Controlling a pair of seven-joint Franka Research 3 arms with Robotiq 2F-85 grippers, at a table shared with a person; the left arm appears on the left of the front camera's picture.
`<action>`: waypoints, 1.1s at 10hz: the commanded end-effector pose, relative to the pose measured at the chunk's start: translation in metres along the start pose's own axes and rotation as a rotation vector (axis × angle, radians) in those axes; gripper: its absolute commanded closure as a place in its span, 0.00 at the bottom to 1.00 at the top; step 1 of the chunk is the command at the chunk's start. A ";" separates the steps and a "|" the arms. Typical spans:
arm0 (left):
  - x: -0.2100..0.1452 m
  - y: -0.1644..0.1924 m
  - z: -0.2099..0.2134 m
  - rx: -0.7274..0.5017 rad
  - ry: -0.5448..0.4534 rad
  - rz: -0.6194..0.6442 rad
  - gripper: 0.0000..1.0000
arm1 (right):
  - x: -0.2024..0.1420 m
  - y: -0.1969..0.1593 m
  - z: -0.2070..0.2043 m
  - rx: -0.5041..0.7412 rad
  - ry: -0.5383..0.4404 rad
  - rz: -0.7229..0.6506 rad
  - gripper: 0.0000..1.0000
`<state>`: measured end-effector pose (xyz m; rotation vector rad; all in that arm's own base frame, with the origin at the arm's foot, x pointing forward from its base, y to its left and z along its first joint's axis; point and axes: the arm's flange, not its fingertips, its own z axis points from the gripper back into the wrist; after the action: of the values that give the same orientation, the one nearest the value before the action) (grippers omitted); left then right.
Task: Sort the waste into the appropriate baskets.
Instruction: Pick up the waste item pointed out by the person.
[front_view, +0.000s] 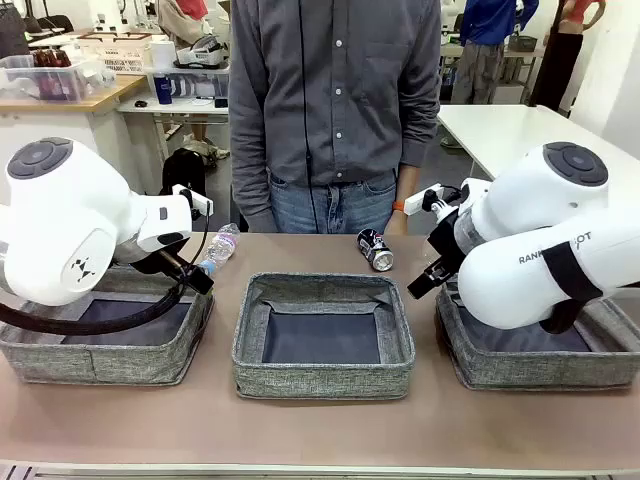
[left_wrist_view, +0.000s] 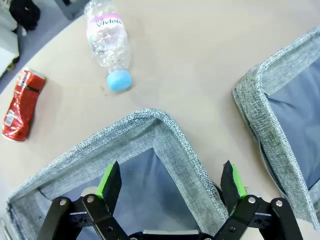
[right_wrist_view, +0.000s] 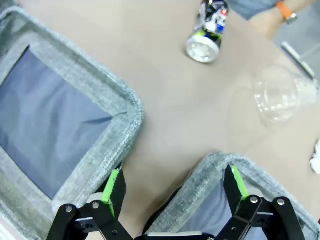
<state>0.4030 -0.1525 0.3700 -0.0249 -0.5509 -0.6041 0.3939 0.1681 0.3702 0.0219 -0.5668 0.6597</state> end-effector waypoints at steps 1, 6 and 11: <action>0.000 0.000 0.000 0.000 0.000 0.000 0.00 | 0.000 0.000 0.000 0.000 0.000 0.000 0.00; 0.000 0.000 0.000 0.000 0.000 0.000 0.00 | 0.000 0.000 0.000 0.000 0.000 0.001 0.00; 0.003 -0.015 0.116 -0.179 0.052 -0.003 0.00 | -0.006 0.047 0.135 0.086 -0.077 -0.114 0.00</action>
<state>0.3621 -0.1693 0.4309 -0.1835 -0.4349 -0.6523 0.3491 0.1913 0.4507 0.1381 -0.5750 0.5925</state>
